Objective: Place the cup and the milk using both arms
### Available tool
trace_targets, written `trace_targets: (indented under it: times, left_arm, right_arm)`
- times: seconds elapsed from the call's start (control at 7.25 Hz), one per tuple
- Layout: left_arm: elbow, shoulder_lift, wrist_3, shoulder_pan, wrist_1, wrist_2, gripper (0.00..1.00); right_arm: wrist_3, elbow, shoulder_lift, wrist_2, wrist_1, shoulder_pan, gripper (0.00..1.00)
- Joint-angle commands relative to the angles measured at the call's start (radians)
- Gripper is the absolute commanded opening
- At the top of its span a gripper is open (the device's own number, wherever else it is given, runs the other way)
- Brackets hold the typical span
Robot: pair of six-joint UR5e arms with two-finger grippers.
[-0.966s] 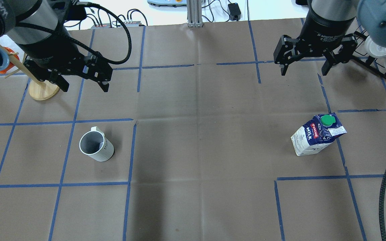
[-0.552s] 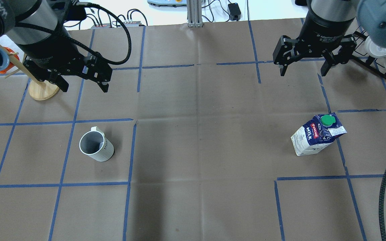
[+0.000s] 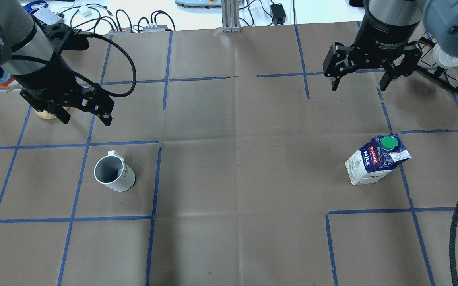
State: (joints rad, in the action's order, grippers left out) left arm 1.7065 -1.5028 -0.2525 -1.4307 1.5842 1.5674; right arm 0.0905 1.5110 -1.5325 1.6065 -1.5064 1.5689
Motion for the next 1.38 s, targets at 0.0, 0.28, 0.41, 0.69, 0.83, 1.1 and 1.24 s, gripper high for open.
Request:
trace_targets:
  times: [0.0, 0.28, 0.41, 0.69, 0.83, 1.1, 1.24]
  left_arm:
    - [0.134, -0.014, -0.025, 0.070, -0.128, 0.002, 0.99]
    - [0.337, -0.016, -0.094, 0.131, -0.376, 0.003, 0.99]
    - [0.381, -0.030, -0.099, 0.180, -0.423, 0.002, 0.99]
    - [0.386, -0.059, -0.096, 0.199, -0.426, 0.029, 0.99]
    - [0.386, -0.088, -0.096, 0.199, -0.449, 0.029, 0.99]
    - [0.389, -0.128, -0.085, 0.199, -0.458, 0.028, 0.97]
    - [0.389, -0.135, -0.083, 0.199, -0.458, 0.028, 0.95]
  right_arm:
    - [0.000, 0.000, 0.000, 0.000, 0.000, 0.000, 1.00]
    - [0.000, 0.000, 0.000, 0.000, 0.000, 0.000, 1.00]
    - [0.000, 0.000, 0.000, 0.001, 0.000, -0.001, 1.00]
    - [0.000, 0.000, 0.000, 0.001, 0.002, 0.000, 1.00]
    - [-0.002, 0.000, 0.000, 0.001, 0.002, 0.000, 1.00]
    - [-0.002, 0.000, 0.000, 0.001, 0.002, 0.000, 1.00]
    - [-0.002, 0.000, 0.000, 0.000, 0.002, 0.000, 1.00]
